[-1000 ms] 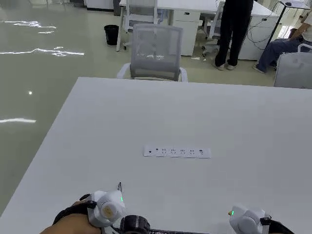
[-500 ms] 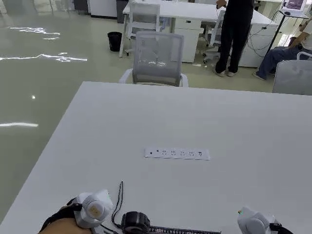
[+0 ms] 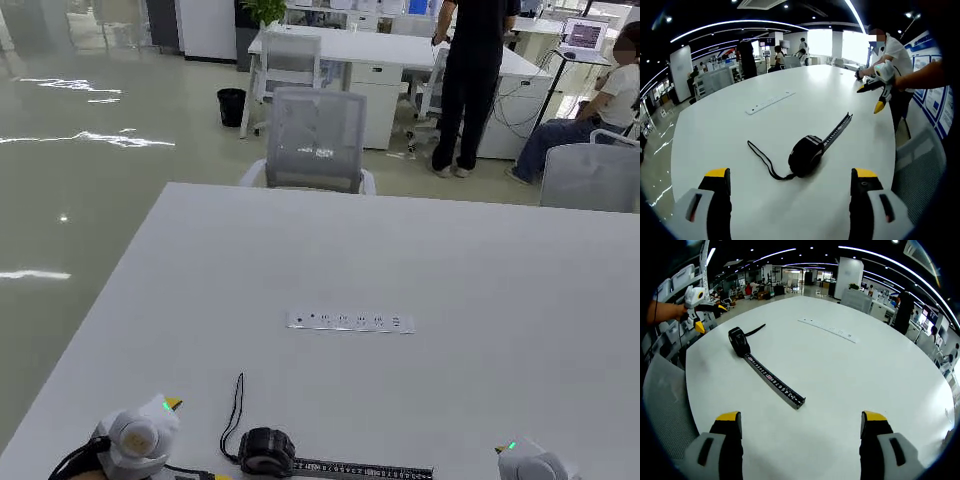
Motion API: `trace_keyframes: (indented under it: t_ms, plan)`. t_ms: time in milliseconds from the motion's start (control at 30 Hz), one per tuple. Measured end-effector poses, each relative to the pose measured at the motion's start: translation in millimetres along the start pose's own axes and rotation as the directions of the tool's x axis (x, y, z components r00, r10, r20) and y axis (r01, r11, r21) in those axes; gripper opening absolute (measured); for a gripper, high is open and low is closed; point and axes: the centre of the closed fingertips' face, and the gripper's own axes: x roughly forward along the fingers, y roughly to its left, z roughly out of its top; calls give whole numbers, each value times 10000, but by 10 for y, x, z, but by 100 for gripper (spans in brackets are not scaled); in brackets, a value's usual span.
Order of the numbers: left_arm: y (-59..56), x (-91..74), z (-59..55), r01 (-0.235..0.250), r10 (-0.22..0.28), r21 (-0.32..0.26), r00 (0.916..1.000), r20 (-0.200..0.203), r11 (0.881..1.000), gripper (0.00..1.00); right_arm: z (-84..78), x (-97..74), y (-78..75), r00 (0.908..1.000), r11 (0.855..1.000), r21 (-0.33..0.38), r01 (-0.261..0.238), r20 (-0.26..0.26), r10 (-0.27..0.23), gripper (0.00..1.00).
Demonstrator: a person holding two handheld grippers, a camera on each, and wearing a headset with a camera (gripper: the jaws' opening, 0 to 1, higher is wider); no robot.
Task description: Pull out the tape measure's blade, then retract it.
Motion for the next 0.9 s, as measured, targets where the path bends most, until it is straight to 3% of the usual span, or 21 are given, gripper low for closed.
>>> trace_keyframes:
  t_ms: [100, 267, 433, 633, 900]
  plan:
    - [-39, -90, -38, -126, 127, -98, 9998, 141, 9999, 99, -25, -88, 18, 9996, 9989, 460, 2, 289, -15, 100]
    - [-92, -238, -51, -378, 404, -503, 9978, 529, 9980, 99, -130, -208, 44, 9989, 9988, 474, 113, 438, -134, 100]
    - [-108, -380, -130, -557, 605, -750, 9962, 634, 9956, 99, -190, -318, 23, 9971, 9955, 897, 296, 671, -357, 100]
    - [-81, -540, -260, -792, 845, -762, 9940, 693, 9939, 99, -215, -454, 75, 9943, 9950, 855, 523, 881, -598, 100]
    - [16, -758, -414, -1125, 1247, -1348, 9885, 851, 9845, 99, -269, -527, 152, 9906, 9918, 1082, 685, 1110, -805, 100]
